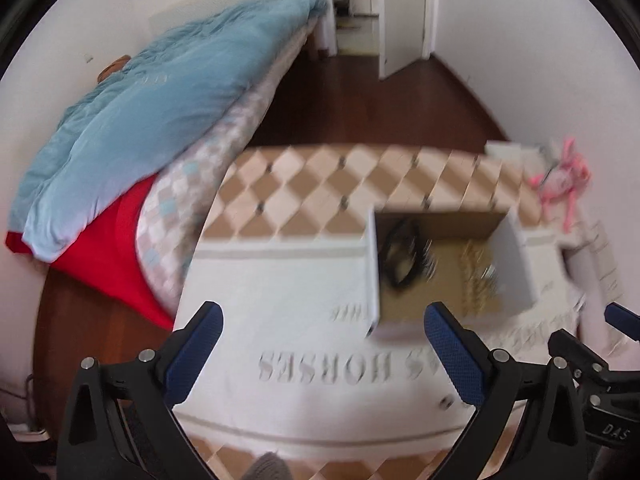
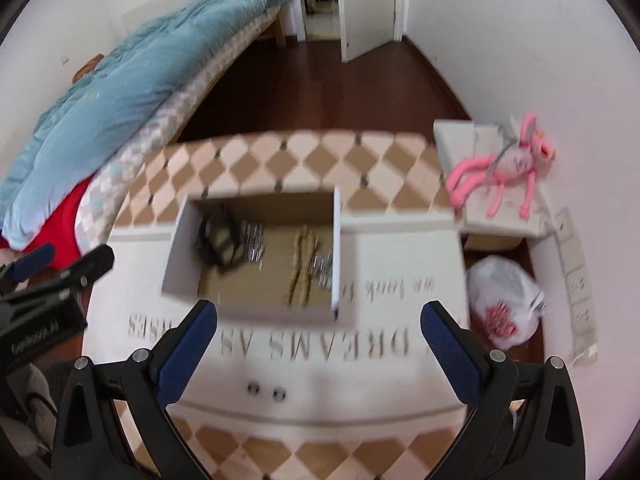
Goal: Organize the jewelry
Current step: 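Withdraw both tools from the box toward the black ring earrings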
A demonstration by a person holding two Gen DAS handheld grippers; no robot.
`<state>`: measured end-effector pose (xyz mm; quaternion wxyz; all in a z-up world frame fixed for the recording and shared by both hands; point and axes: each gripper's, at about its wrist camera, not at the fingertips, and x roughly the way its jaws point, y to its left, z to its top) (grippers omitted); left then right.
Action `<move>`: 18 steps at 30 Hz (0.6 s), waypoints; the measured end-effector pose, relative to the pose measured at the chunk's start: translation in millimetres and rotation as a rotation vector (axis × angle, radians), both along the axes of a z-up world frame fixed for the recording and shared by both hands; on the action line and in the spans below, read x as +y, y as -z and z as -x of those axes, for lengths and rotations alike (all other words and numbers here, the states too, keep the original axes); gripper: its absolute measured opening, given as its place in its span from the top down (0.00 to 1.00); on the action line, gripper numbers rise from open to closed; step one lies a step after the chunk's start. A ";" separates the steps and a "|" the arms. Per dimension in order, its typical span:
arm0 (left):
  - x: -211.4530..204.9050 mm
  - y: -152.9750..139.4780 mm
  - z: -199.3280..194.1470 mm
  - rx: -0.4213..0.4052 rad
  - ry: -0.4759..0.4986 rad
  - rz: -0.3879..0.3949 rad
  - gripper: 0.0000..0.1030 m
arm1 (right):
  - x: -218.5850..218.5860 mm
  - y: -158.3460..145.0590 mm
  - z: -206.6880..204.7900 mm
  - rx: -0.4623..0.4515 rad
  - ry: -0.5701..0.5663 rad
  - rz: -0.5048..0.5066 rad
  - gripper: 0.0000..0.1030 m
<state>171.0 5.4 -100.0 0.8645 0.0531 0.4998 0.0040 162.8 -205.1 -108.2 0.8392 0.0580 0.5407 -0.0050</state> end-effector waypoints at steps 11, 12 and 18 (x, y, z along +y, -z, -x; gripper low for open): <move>6.0 110.6 46.4 0.218 0.004 -0.023 0.00 | 9.0 97.9 54.2 0.127 0.016 -0.095 0.23; 6.9 115.9 48.8 0.224 0.005 -0.026 0.00 | 8.8 101.5 55.8 0.129 0.016 -0.100 0.23; 9.6 135.6 49.0 0.238 0.004 0.025 0.00 | 15.8 112.0 61.3 0.122 -0.021 -0.104 0.27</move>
